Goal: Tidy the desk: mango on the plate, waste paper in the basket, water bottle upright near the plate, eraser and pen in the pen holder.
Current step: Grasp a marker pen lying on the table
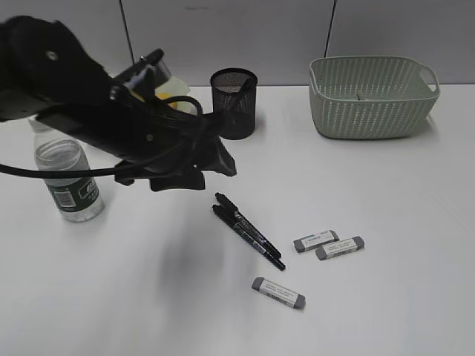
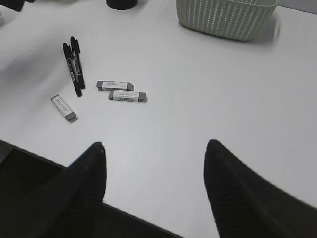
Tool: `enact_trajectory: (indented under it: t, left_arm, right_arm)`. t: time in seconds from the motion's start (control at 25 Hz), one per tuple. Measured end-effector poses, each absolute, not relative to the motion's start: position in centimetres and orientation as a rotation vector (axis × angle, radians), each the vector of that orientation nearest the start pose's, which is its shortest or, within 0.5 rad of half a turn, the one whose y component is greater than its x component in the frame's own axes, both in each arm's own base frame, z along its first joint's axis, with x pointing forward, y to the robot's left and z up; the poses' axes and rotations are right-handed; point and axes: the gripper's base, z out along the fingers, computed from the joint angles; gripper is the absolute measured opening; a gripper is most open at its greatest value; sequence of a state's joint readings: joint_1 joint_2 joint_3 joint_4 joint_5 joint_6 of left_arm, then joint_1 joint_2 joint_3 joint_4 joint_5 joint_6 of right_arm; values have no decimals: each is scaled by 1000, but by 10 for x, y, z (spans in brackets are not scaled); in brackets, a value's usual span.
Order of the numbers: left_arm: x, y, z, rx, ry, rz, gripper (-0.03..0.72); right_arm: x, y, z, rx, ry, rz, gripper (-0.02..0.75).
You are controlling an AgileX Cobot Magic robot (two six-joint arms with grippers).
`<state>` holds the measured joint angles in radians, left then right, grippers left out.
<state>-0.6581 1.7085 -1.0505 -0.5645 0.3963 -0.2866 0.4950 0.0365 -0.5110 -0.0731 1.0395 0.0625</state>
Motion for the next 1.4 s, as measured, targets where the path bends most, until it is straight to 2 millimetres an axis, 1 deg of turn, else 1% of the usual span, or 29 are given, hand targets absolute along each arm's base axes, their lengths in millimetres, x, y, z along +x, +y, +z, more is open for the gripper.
enact_trajectory:
  t: [0.08,0.16,0.32,0.48,0.6,0.72,0.92,1.08,1.2,1.4]
  left_arm:
    - [277,-244,196,-179,2706,-821,382]
    - [283,-253,178,-263,2756,-809,382]
    - [288,-259,147,-491,2834,-776,382]
    - [288,-260,131,-691,2858,-753,362]
    - [289,-262,125,-778,2848,-751,339]
    - [294,-267,123,-803,2843,-760,333]
    - [302,-276,118,-784,2868,-745,320]
    - [302,-274,116,-748,2912,-662,290]
    - [303,-272,115,-720,2908,-613,286]
    - [310,-274,112,-716,2834,-649,285]
  right_arm:
    - [3,-5,282,-440,2009,260,492]
    - [3,-5,282,-440,2009,260,491]
    - [3,-5,282,-440,2009,260,490]
    - [3,-5,282,-440,2009,260,490]
    - [3,-5,282,-440,2009,260,490]
    - [3,-5,282,-440,2009,258,490]
    - [3,-5,282,-439,2009,259,490]
    - [3,-5,282,-439,2009,259,490]
    - [3,-5,282,-439,2009,259,489]
    - [3,-5,282,-439,2009,259,489]
